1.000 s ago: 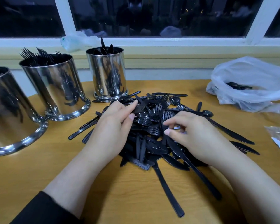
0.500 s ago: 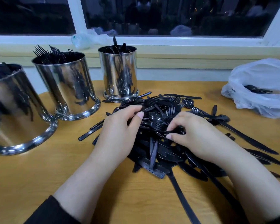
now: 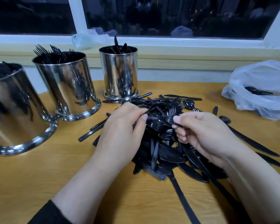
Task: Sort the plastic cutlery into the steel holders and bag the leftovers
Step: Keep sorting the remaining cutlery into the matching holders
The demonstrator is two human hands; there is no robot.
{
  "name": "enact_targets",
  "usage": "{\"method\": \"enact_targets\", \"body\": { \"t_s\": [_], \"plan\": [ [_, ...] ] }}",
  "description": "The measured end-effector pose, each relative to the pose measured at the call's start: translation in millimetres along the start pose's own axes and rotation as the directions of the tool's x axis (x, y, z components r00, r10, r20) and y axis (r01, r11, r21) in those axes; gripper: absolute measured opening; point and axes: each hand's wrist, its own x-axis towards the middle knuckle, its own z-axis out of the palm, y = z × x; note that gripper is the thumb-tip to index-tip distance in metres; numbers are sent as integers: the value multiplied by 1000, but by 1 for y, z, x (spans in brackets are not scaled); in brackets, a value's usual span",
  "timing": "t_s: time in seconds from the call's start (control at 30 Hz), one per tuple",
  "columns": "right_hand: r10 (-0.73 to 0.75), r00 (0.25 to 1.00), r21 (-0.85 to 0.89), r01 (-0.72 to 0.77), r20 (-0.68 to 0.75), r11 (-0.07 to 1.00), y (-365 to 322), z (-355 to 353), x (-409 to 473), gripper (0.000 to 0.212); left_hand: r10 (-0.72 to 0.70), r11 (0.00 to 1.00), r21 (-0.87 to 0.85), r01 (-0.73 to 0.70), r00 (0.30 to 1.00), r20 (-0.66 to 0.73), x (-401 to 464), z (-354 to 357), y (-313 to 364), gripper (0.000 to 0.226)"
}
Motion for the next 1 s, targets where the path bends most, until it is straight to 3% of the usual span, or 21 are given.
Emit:
{"method": "enact_targets", "body": {
  "t_s": [0.1,0.27,0.33,0.4,0.47,0.5,0.53,0.6,0.77,0.9,1.0],
  "plan": [
    [40,999,51,-39,-24,998,0,-1,0,43,12,1000,19,-12,1000,-20,0,-1,1,27],
    [68,987,225,-99,144,969,-4,2,-4,30,-37,998,-44,49,972,232,-3,-2,9,23],
    [76,987,279,-114,145,954,-3,2,-3,27,-73,994,-57,94,952,298,-5,0,10,22],
    [68,995,313,-90,79,946,-1,-7,1,37,-93,990,-76,118,957,274,-5,0,11,27],
    [30,989,178,-4,-146,984,1,-23,6,45,-161,963,-175,203,960,229,-3,-3,12,27],
    [-32,961,-15,29,-276,999,2,-30,8,44,-195,947,-211,241,956,219,-2,-4,12,24],
    [-116,926,-243,28,-358,970,4,-37,9,42,-218,939,-221,265,952,216,-1,-5,12,21],
    [-229,902,-553,-13,-367,833,8,-44,10,33,-241,938,-193,287,944,227,0,-4,10,17],
    [-193,935,-695,-75,-299,715,12,-43,13,20,-286,922,-189,338,923,257,0,1,11,40],
    [-97,966,-824,-150,-240,547,18,-36,14,48,-308,902,-224,369,914,266,-1,4,12,35],
    [-102,965,-840,-154,-241,520,19,-30,14,56,-320,892,-237,385,908,270,-2,5,13,31]
  ]
}}
